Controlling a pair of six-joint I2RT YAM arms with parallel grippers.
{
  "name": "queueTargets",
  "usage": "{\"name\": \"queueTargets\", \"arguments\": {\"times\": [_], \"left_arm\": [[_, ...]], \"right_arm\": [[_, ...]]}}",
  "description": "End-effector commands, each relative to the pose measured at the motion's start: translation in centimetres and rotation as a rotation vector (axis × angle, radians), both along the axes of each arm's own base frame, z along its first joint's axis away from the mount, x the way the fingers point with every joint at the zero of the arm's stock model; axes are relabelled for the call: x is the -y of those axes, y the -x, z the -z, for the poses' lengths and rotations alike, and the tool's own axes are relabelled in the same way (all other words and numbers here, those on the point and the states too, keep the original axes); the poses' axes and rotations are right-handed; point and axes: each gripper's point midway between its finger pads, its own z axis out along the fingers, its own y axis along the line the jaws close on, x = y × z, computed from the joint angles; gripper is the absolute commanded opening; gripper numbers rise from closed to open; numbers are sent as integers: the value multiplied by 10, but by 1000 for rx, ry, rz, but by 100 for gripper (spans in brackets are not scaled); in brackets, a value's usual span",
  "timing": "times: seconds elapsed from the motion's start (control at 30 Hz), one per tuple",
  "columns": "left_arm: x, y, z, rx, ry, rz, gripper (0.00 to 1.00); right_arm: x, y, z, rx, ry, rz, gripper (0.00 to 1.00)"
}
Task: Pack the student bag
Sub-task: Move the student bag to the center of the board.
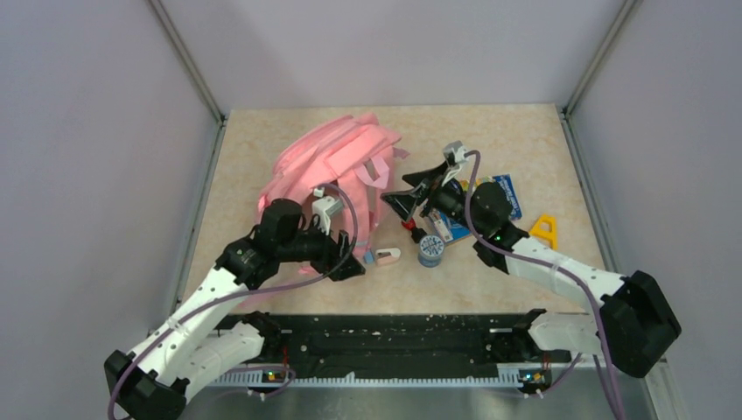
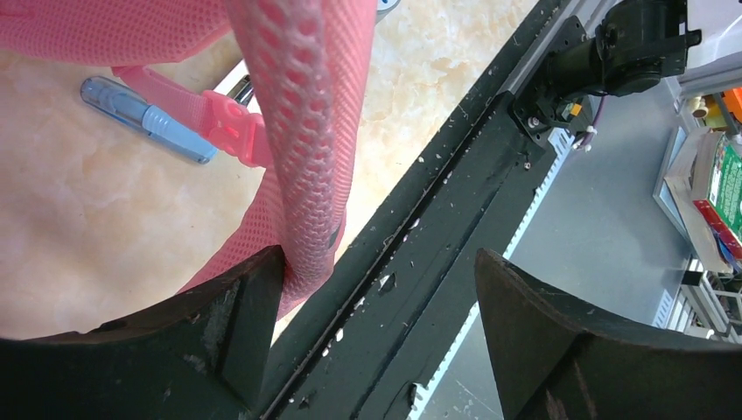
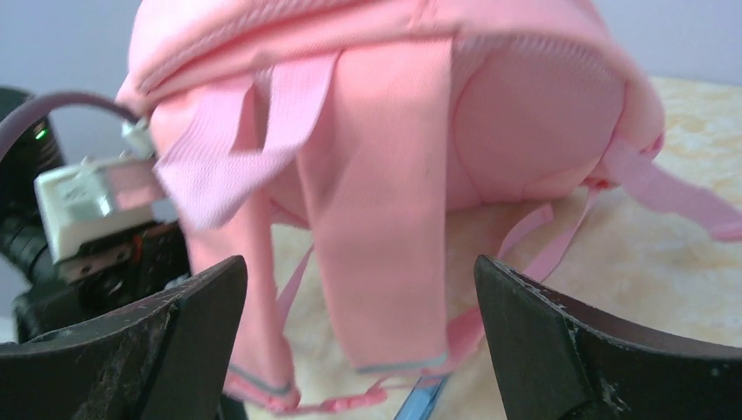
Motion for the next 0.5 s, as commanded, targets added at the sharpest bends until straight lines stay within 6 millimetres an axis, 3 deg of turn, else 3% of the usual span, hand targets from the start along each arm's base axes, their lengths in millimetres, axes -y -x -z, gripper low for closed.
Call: {"name": "queueTargets", "arguments": {"times": [0.0,0.17,0.2,0.23,0.33,0.47], "left_arm": [[-2,0,-3,23,8,-6,83],[-2,0,-2,23,1,-3,83],[-2,-1,-1,22,-3,-8,83],[-3,-2,0,19,-9,-14,83],[-15,-16,-2,42,-58,-130,83],[-57,-48,-18,144,-127,-456,85]], "right_arm": [[-16,-32,-43,148,-30,71,99],[-35,-56,-55,209,-17,100,97],[-38,-61,-59,220,-18,109,88],[-40,-67,-66,232,-25,122,70],[-31,-91,-69,205,-19,247,0],[0,-121,-64,167,12,467,0]]}}
